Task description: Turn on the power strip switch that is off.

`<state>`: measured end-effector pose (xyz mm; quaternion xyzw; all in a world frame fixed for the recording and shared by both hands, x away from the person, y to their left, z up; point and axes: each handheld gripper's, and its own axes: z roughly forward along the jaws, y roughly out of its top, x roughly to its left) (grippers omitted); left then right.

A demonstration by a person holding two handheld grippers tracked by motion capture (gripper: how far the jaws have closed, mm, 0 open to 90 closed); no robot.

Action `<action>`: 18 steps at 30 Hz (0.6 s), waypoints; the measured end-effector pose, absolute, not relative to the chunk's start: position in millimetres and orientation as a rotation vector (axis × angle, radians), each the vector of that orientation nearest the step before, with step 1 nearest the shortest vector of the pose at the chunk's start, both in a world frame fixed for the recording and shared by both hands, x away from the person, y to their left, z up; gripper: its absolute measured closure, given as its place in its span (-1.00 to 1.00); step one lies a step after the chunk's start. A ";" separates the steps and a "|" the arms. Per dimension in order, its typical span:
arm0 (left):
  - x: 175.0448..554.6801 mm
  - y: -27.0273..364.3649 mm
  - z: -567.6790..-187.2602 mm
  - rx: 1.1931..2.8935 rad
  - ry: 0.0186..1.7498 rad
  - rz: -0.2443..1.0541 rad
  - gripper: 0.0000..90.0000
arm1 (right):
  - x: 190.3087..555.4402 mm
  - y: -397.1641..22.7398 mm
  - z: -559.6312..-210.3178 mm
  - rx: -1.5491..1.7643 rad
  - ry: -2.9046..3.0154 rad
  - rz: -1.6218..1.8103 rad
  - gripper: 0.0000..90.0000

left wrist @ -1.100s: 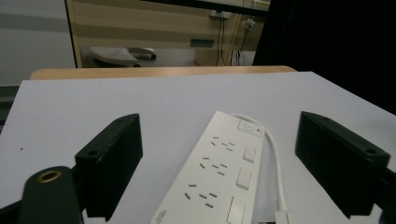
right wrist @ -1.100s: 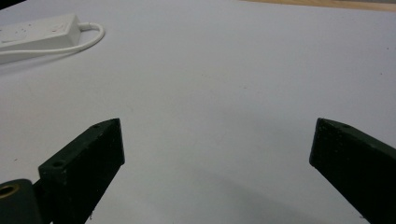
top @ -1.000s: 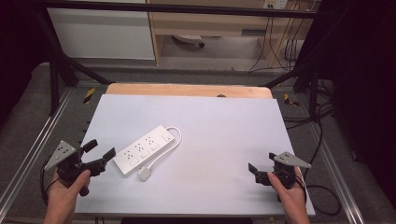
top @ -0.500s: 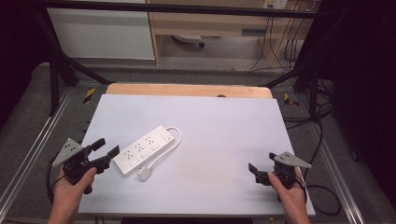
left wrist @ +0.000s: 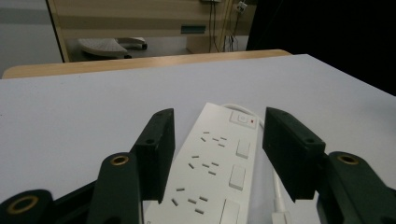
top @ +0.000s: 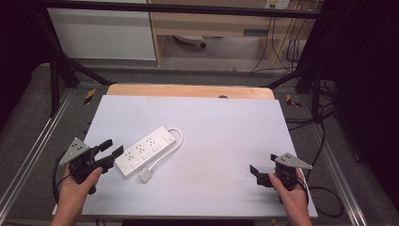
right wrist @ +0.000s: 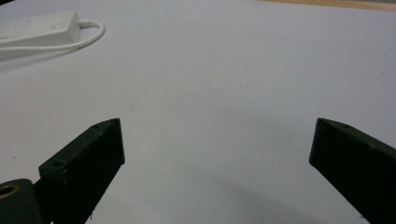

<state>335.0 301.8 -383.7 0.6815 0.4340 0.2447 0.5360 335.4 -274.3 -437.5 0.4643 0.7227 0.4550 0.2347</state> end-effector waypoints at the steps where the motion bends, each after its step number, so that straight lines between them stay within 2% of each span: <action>1: 335.2 301.3 -384.4 1.624 1.034 0.579 0.00 | 335.6 -273.5 -437.8 1.269 1.989 1.247 -0.92; 18: 343.2 295.3 -388.6 1.656 1.017 0.566 0.31 | 334.3 -275.5 -436.1 1.274 1.969 1.265 -0.92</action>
